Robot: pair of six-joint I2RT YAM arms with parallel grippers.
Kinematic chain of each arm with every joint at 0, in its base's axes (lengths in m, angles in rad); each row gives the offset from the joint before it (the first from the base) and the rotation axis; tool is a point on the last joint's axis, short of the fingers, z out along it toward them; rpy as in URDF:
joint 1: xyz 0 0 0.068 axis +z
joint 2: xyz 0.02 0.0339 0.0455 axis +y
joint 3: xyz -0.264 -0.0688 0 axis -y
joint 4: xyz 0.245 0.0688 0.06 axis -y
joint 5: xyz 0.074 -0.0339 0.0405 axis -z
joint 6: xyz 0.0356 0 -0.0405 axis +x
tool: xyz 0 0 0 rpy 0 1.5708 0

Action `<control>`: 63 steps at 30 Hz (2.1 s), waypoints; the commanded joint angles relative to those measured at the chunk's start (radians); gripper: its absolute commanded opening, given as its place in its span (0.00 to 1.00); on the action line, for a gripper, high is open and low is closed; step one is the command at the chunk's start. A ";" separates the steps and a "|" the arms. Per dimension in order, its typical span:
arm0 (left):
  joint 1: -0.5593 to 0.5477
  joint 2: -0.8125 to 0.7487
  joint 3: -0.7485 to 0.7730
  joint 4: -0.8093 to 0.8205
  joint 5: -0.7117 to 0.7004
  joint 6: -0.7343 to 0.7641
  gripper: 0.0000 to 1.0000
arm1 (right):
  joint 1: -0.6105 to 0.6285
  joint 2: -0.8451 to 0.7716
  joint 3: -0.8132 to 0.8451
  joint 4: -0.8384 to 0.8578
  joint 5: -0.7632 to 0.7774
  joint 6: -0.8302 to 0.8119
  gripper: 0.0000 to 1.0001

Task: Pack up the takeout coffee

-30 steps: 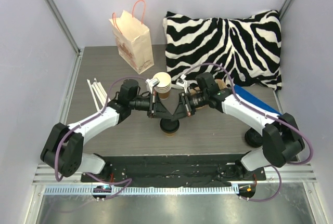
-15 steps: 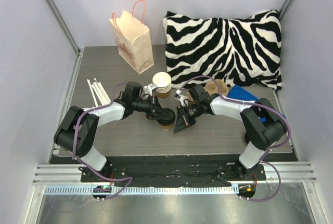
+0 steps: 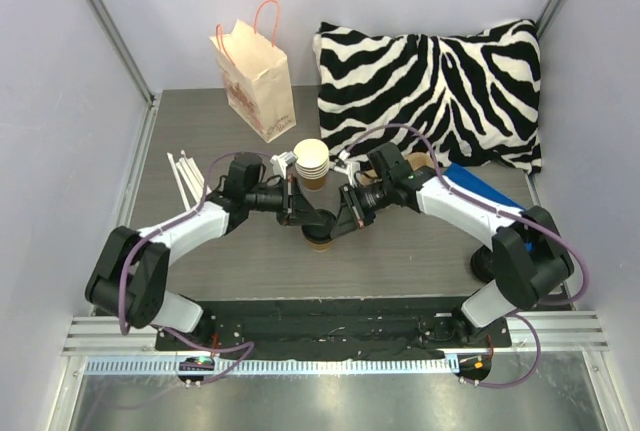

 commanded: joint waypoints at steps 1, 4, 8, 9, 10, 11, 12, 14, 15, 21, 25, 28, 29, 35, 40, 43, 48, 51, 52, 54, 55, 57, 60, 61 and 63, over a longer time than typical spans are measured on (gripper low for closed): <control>0.004 -0.060 0.001 0.014 0.004 0.002 0.00 | -0.003 -0.061 0.110 -0.023 0.021 -0.018 0.14; 0.003 -0.013 -0.007 -0.041 -0.036 0.033 0.00 | -0.003 -0.042 0.156 -0.023 0.072 -0.008 0.18; 0.006 0.087 0.012 -0.136 -0.069 0.134 0.00 | -0.003 -0.023 0.213 -0.026 0.198 0.000 0.39; 0.006 0.101 0.015 -0.141 -0.076 0.137 0.00 | -0.003 -0.020 0.224 -0.033 0.227 -0.010 0.42; 0.004 0.118 0.019 -0.141 -0.080 0.138 0.00 | -0.003 -0.017 0.250 -0.057 0.256 -0.017 0.44; 0.004 0.124 0.024 -0.165 -0.086 0.142 0.00 | -0.002 -0.014 0.262 -0.069 0.319 -0.024 0.46; 0.006 0.127 0.027 -0.172 -0.089 0.148 0.00 | -0.003 -0.014 0.271 -0.080 0.344 -0.040 0.46; 0.006 0.135 0.038 -0.187 -0.096 0.154 0.00 | 0.010 -0.006 0.298 -0.109 0.406 -0.064 0.45; 0.006 0.138 0.038 -0.192 -0.099 0.157 0.00 | 0.020 -0.005 0.302 -0.115 0.428 -0.073 0.45; 0.004 0.139 0.038 -0.195 -0.108 0.162 0.00 | 0.090 0.047 0.295 -0.139 0.511 -0.116 0.41; 0.006 0.141 0.039 -0.210 -0.114 0.180 0.00 | 0.095 0.104 0.250 -0.106 0.522 -0.130 0.36; 0.006 0.147 0.042 -0.222 -0.120 0.188 0.00 | 0.096 0.149 0.206 -0.102 0.488 -0.123 0.26; 0.006 0.152 0.044 -0.227 -0.122 0.191 0.00 | 0.096 0.156 0.195 -0.100 0.479 -0.115 0.24; 0.006 0.167 0.058 -0.241 -0.125 0.198 0.00 | 0.084 0.135 0.196 -0.102 0.456 -0.106 0.18; 0.004 0.094 0.102 -0.222 -0.083 0.208 0.00 | 0.078 0.126 0.213 -0.119 0.462 -0.110 0.15; 0.004 -0.021 0.130 -0.198 -0.050 0.209 0.03 | 0.078 0.126 0.213 -0.122 0.465 -0.109 0.15; -0.005 -0.133 0.125 -0.204 0.001 0.174 0.04 | 0.078 0.127 0.224 -0.125 0.467 -0.109 0.15; -0.020 -0.149 0.093 -0.213 -0.007 0.174 0.03 | 0.078 0.130 0.229 -0.128 0.463 -0.106 0.16; -0.023 -0.143 0.087 -0.213 -0.016 0.174 0.02 | 0.078 0.133 0.232 -0.126 0.460 -0.106 0.16; -0.028 -0.108 0.069 -0.213 -0.031 0.177 0.01 | 0.078 0.135 0.232 -0.126 0.460 -0.104 0.16; -0.029 -0.092 0.064 -0.225 -0.043 0.189 0.00 | 0.078 0.136 0.230 -0.128 0.462 -0.106 0.16; -0.032 -0.026 0.061 -0.268 -0.088 0.218 0.00 | 0.078 0.144 0.233 -0.128 0.462 -0.106 0.16; -0.031 0.092 0.087 -0.424 -0.146 0.325 0.00 | 0.078 0.155 0.235 -0.129 0.462 -0.106 0.16; -0.028 0.116 0.088 -0.469 -0.167 0.362 0.00 | 0.078 0.158 0.233 -0.129 0.462 -0.104 0.16; -0.010 0.126 0.104 -0.498 -0.213 0.381 0.00 | 0.078 0.161 0.230 -0.128 0.463 -0.106 0.16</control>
